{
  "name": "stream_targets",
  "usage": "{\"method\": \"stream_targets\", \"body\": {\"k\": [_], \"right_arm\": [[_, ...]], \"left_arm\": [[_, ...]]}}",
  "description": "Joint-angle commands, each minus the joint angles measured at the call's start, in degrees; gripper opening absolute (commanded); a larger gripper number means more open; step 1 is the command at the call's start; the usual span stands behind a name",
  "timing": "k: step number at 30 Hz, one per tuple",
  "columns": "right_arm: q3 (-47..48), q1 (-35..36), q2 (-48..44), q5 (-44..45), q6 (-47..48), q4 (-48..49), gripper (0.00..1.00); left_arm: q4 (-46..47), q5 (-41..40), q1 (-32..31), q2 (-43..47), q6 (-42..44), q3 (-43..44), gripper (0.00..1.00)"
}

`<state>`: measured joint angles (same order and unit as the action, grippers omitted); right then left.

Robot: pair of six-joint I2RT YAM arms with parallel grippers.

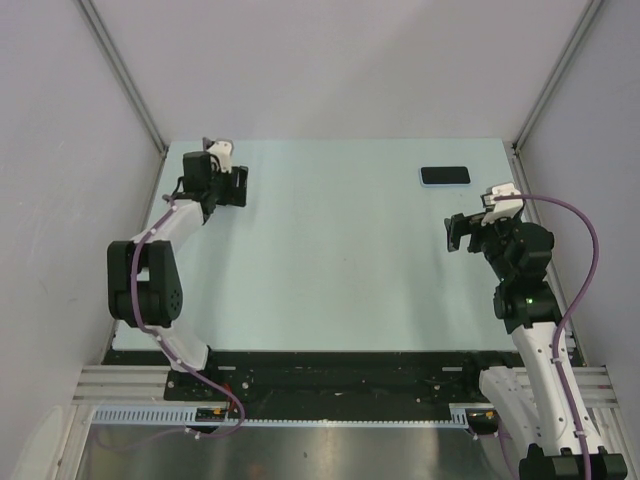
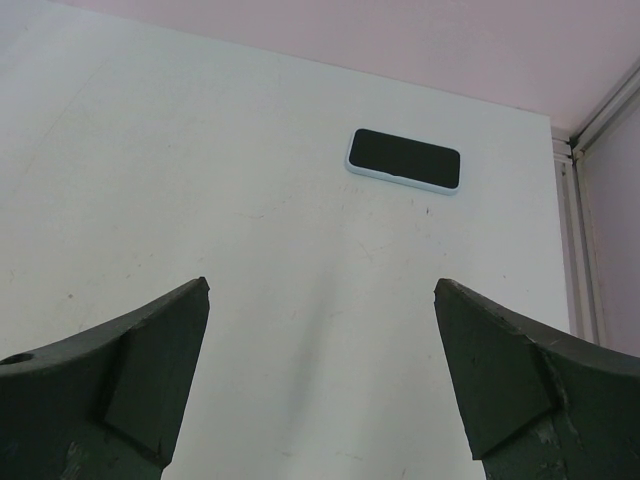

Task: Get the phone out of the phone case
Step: Move the phone to the center of the board.

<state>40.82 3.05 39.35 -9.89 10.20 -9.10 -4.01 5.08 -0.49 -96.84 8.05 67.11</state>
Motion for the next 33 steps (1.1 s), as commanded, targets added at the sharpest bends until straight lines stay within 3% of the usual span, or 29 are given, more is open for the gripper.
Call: {"method": "stream_targets", "body": {"k": [1, 33], "right_arm": [[-0.2, 0.5, 0.3, -0.1, 0.7, 1.4, 1.0], [-0.6, 0.6, 1.1, 0.0, 1.0, 1.6, 1.0]], "left_arm": [[1.4, -3.3, 0.3, -2.6, 0.2, 4.7, 1.0], [-1.4, 0.0, 4.0, -17.2, -2.6, 14.4, 1.0]]}}
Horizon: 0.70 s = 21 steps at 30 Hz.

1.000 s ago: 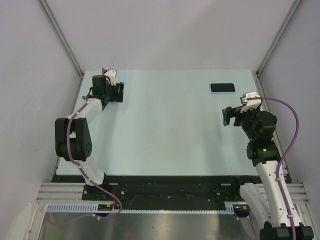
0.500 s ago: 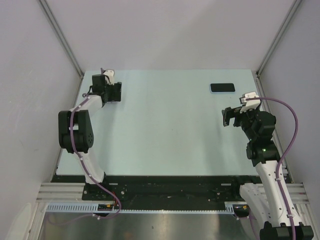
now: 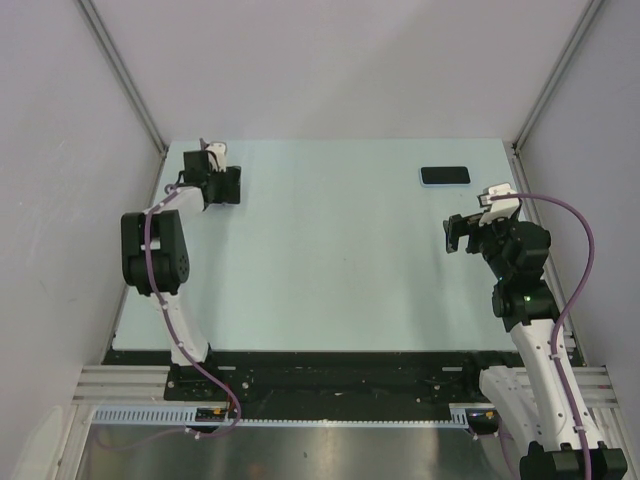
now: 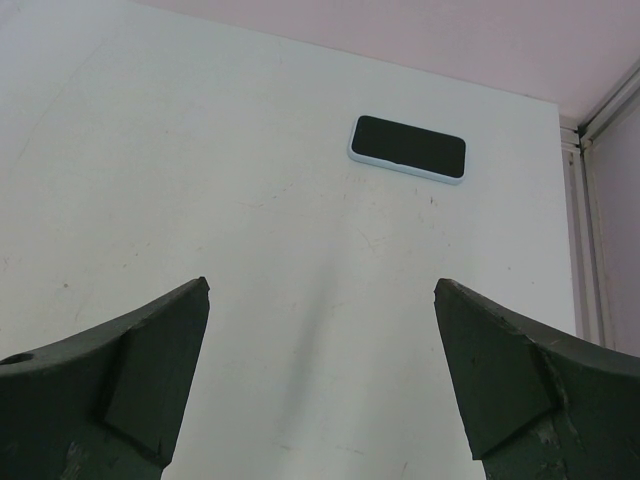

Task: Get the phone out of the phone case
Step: Move the phone to the center of the board.

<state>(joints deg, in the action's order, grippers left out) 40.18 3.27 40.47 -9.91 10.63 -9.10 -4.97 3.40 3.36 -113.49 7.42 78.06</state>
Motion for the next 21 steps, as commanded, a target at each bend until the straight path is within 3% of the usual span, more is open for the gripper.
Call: {"method": "stream_targets", "body": {"k": [1, 21], "right_arm": [[0.1, 0.2, 0.0, -0.1, 0.6, 1.6, 1.0], [0.1, 0.3, 0.2, 0.2, 0.5, 1.7, 1.0]], "left_arm": [[-0.6, 1.7, 0.2, -0.7, -2.0, 3.7, 1.0], [-9.0, -0.8, 0.2, -7.1, -3.4, 12.5, 1.0]]}}
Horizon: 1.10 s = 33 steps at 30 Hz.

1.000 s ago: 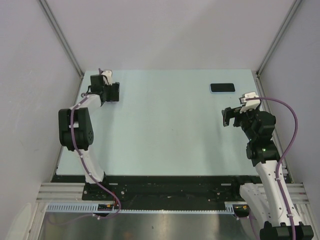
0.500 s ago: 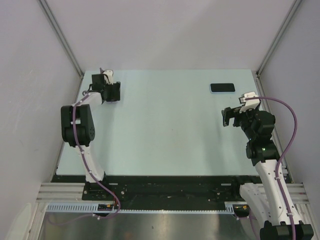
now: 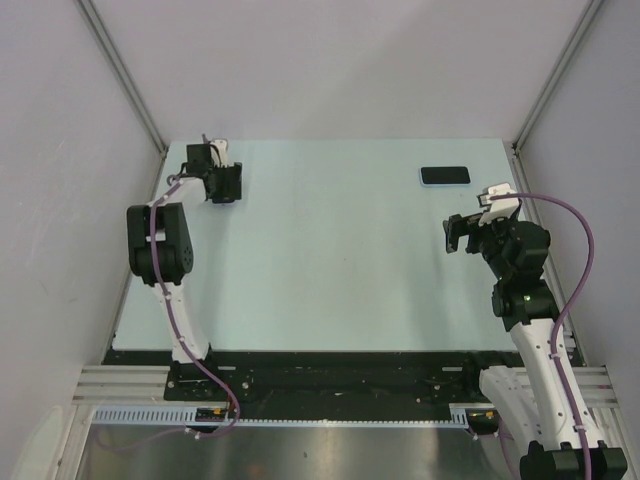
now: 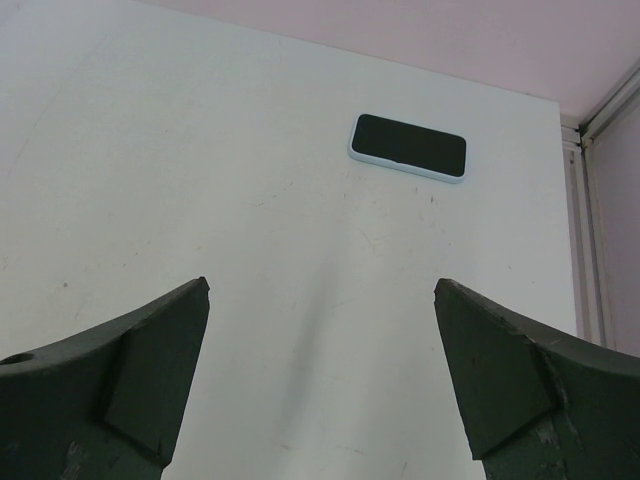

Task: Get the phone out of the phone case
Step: Move the phone to the center of the board.

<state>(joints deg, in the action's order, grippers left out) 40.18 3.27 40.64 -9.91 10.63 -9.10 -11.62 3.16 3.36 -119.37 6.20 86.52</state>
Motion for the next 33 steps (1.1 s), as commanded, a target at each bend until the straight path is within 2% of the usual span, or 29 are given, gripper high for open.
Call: {"method": "stream_targets", "body": {"k": [1, 17, 31, 33], "right_arm": [[0.1, 0.3, 0.0, 0.2, 0.4, 1.7, 1.0], [0.1, 0.2, 0.2, 0.2, 0.3, 1.7, 1.0], [0.1, -0.4, 0.0, 0.1, -0.1, 1.8, 1.0], [0.1, -0.4, 0.0, -0.1, -0.2, 1.8, 1.0]], "left_arm": [[-2.8, -0.6, 0.1, -1.6, -2.2, 4.5, 1.0], [-11.1, -2.0, 0.2, -8.7, -2.8, 13.6, 1.0], [-13.7, -1.8, 0.1, -11.1, -2.5, 16.8, 1.0], [-13.7, -1.8, 0.1, -11.2, -2.4, 16.8, 0.96]]}}
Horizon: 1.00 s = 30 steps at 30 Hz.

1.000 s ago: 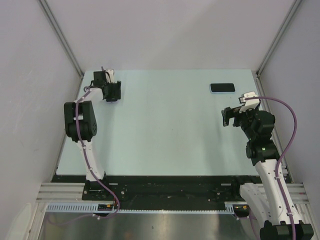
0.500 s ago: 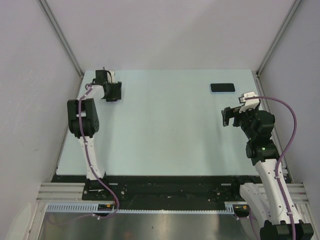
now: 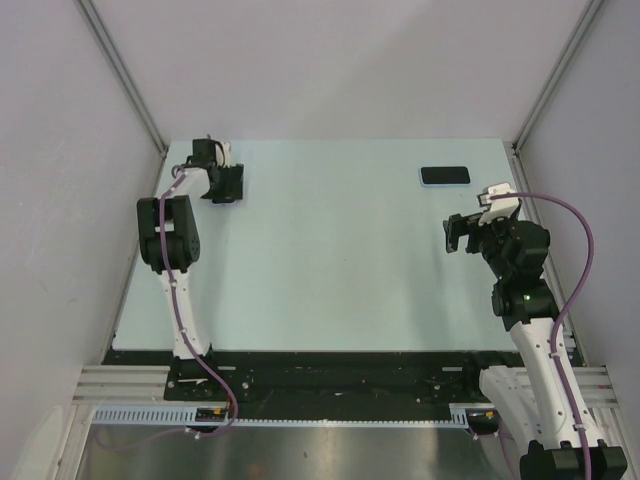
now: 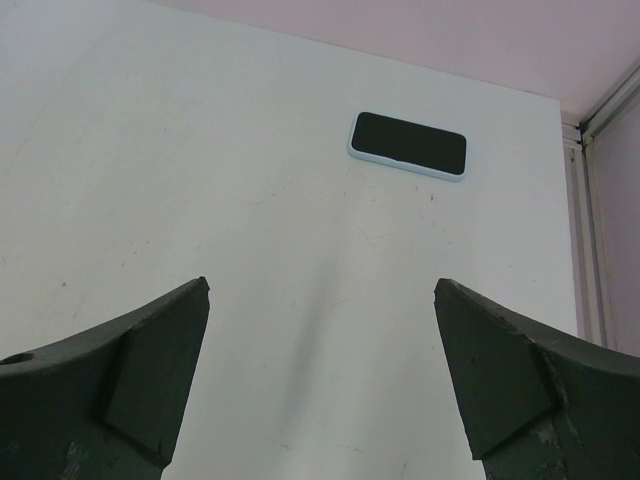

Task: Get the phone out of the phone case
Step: Move the phone to the center of the board.

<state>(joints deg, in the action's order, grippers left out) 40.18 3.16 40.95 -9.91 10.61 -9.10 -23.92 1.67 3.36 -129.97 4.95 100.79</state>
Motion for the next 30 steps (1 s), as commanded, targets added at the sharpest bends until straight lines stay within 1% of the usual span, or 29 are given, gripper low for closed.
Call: {"method": "stream_targets", "body": {"k": [1, 4, 7, 12, 13, 20, 24, 28, 30], "right_arm": [[0.1, -0.3, -0.4, -0.1, -0.2, 1.9, 1.0], [0.1, -0.2, -0.5, -0.3, -0.2, 1.8, 1.0], [0.1, -0.2, -0.5, -0.4, -0.2, 1.8, 1.0], [0.2, -0.2, -0.9, -0.5, -0.3, 1.8, 1.0], [0.1, -0.2, -1.0, -0.5, -0.3, 1.8, 1.0], [0.1, -0.3, -1.1, -0.5, -0.3, 1.8, 1.0], [0.1, -0.2, -1.1, -0.5, -0.3, 1.8, 1.0], [0.2, -0.1, -1.1, -0.5, -0.2, 1.8, 1.0], [0.1, -0.1, -1.3, -0.5, -0.2, 1.8, 1.0]], "left_arm": [[-1.5, -0.4, 0.1, -0.5, -1.2, 2.6, 0.93], [-1.7, -0.6, 0.2, -0.5, -1.0, 2.5, 0.88], [-1.9, -0.5, 0.2, -0.2, -1.1, 2.3, 0.78], [-2.3, -0.2, 0.2, 0.4, -1.2, 1.7, 0.57], [-2.4, -0.2, 0.1, 0.6, -1.1, 1.6, 0.49], [-2.6, 0.7, -0.2, 2.8, -1.8, -1.4, 0.29], [-2.6, 1.2, -0.5, 5.1, -2.7, -3.9, 0.25], [-2.8, 2.5, -0.8, 7.7, -4.4, -6.7, 0.17], [-2.8, 3.5, -1.2, 9.2, -4.6, -8.6, 0.17]]}}
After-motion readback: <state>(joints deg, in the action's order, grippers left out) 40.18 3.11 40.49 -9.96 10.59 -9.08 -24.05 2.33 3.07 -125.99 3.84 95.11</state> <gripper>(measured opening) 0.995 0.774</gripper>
